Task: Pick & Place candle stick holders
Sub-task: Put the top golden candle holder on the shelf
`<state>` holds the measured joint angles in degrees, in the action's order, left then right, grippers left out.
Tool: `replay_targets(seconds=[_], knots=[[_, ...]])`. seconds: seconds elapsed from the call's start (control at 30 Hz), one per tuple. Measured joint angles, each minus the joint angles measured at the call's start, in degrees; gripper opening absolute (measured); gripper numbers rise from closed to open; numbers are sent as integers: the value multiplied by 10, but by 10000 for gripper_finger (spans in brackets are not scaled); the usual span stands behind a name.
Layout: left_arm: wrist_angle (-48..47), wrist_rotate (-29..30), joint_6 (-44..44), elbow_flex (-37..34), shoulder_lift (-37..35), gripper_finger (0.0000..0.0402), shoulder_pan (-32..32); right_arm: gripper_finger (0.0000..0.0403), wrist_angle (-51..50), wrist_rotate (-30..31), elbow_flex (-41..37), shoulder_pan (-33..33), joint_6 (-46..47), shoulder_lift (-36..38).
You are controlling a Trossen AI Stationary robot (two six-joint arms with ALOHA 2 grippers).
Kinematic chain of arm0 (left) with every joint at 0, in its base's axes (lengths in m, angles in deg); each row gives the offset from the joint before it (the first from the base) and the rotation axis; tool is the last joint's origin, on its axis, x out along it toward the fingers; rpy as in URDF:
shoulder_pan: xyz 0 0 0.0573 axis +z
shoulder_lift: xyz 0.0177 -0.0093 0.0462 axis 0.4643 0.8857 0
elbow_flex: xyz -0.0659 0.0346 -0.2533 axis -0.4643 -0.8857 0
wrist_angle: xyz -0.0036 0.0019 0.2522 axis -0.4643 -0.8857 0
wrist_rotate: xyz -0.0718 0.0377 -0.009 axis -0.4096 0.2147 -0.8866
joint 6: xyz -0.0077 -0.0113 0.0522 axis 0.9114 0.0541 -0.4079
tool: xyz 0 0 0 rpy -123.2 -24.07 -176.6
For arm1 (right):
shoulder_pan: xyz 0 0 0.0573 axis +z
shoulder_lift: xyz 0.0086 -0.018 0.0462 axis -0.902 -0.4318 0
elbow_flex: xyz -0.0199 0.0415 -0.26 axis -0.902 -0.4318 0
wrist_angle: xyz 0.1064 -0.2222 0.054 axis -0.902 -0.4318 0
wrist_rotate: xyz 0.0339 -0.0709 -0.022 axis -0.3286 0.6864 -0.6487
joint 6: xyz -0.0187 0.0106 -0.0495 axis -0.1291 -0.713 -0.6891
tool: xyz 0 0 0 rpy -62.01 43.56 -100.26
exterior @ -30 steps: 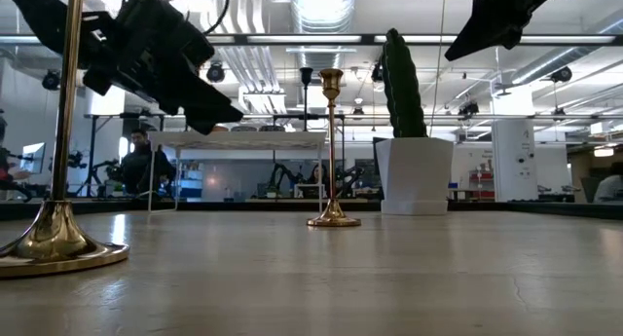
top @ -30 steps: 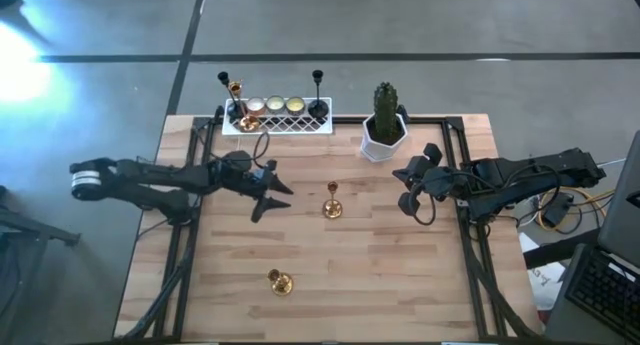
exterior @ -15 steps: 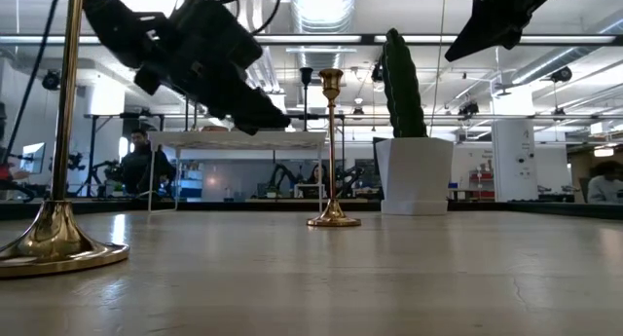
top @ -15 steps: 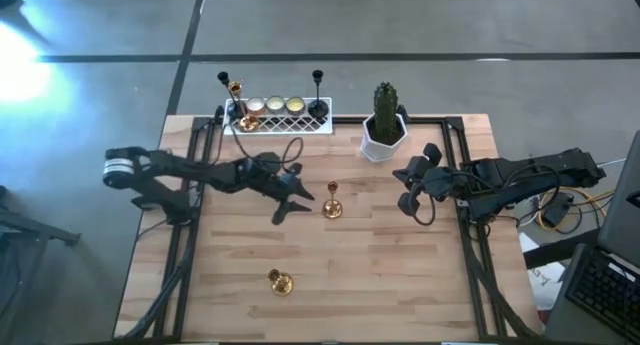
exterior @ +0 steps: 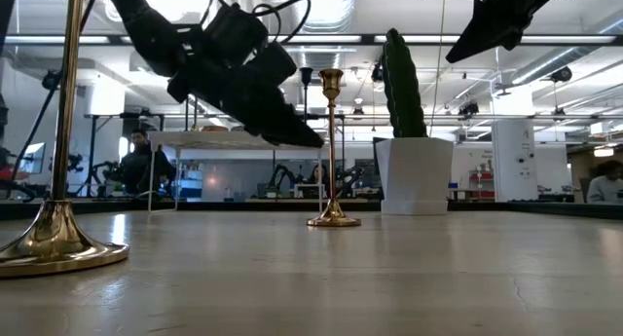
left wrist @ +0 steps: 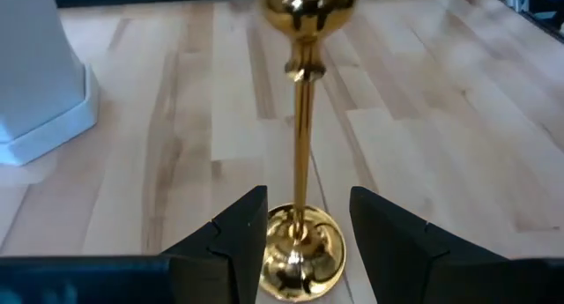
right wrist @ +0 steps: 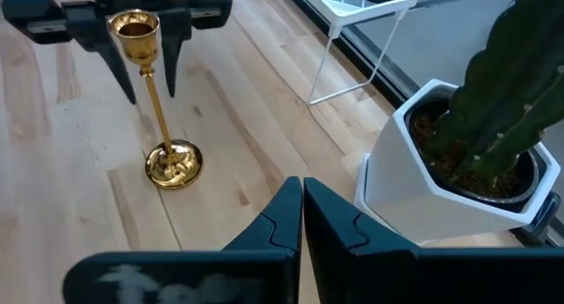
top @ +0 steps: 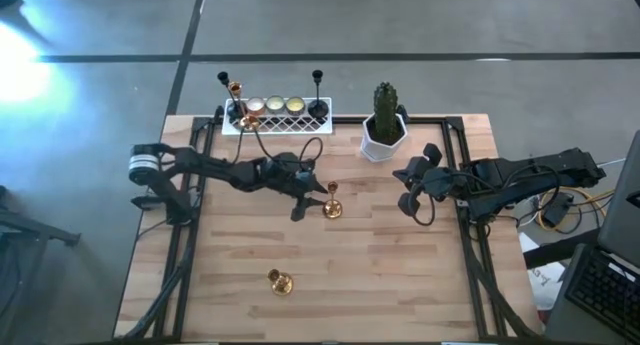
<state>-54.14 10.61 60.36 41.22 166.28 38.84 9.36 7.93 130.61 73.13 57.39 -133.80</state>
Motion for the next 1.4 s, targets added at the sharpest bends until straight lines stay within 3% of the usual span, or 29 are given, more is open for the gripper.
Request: replay_targets(seconds=[0.37, 0.77, 0.93, 1.1, 1.4], knots=[[68, -9, 3, 12, 14, 168, -1, 8, 2, 0, -2, 0, -15, 0], [79, -9, 25, 33, 22, 163, -1, 8, 3, 1, -3, 0, -15, 0], [76, -9, 34, 37, 31, 119, -1, 8, 3, 1, -3, 0, -15, 0], [75, -10, 43, 38, 33, 25, -1, 8, 3, 1, -3, 0, -15, 0], [79, 15, 46, 54, 18, 20, -9, 8, 2, 1, -3, 0, -15, 0]])
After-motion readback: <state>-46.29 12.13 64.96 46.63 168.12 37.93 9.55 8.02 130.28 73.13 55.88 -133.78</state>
